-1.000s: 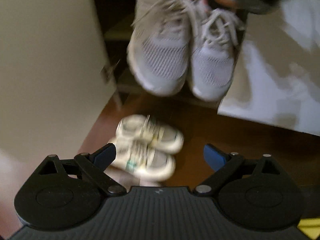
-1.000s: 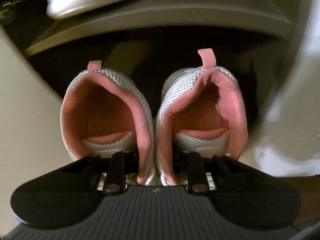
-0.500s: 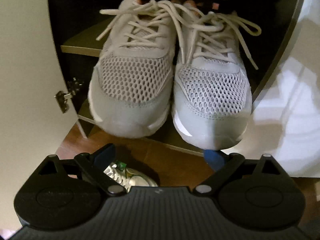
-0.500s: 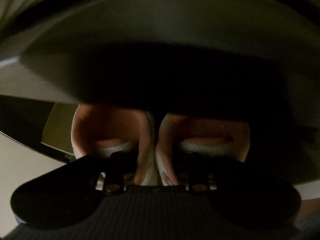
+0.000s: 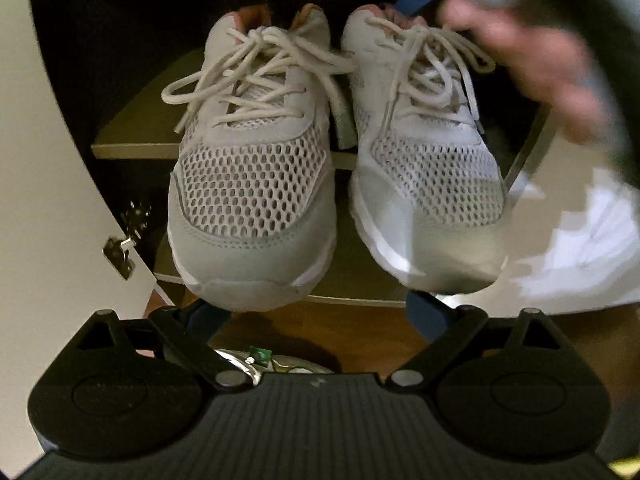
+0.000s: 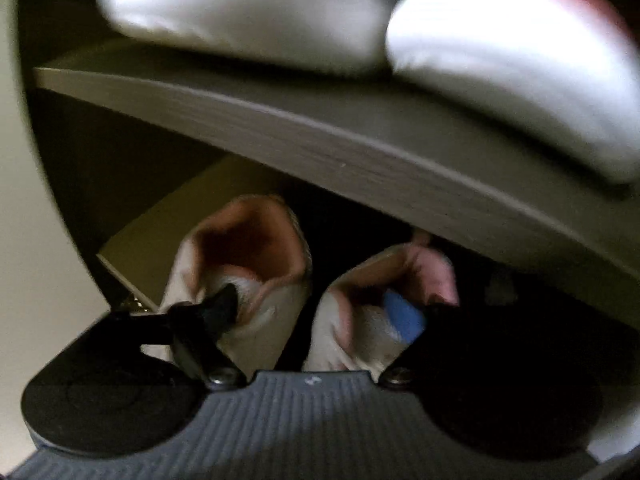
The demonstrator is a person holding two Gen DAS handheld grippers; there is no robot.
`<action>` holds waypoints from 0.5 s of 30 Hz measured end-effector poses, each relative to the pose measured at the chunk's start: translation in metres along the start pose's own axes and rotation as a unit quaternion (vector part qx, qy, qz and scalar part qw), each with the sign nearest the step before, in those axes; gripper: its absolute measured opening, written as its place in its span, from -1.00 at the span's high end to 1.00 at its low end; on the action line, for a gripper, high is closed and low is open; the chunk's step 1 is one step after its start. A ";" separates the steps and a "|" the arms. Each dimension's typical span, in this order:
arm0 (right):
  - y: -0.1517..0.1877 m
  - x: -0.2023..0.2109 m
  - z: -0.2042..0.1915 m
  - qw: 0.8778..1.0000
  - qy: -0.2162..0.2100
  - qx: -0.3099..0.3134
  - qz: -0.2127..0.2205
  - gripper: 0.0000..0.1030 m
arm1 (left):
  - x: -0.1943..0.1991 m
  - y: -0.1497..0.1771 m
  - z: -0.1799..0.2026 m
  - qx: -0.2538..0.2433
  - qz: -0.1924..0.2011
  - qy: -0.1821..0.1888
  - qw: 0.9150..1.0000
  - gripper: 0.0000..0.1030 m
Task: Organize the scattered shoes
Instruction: 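Carry the sneakers into the cabinet and set them on the shelf below the slippers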
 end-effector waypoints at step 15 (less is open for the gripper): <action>0.138 0.018 0.010 0.960 -0.076 -0.162 -0.216 0.63 | -0.002 -0.001 0.018 -0.194 -0.032 0.014 0.980 -0.83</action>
Point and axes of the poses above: each gripper's, at about its wrist camera, not at the fingertips, and x roughly against the way its jaws point, z to its right, y to its underside, the point moved 9 cm from there along -x, roughly the way its jaws point, and after that the axes turned 6 degrees about -z, right-handed, at the moved point
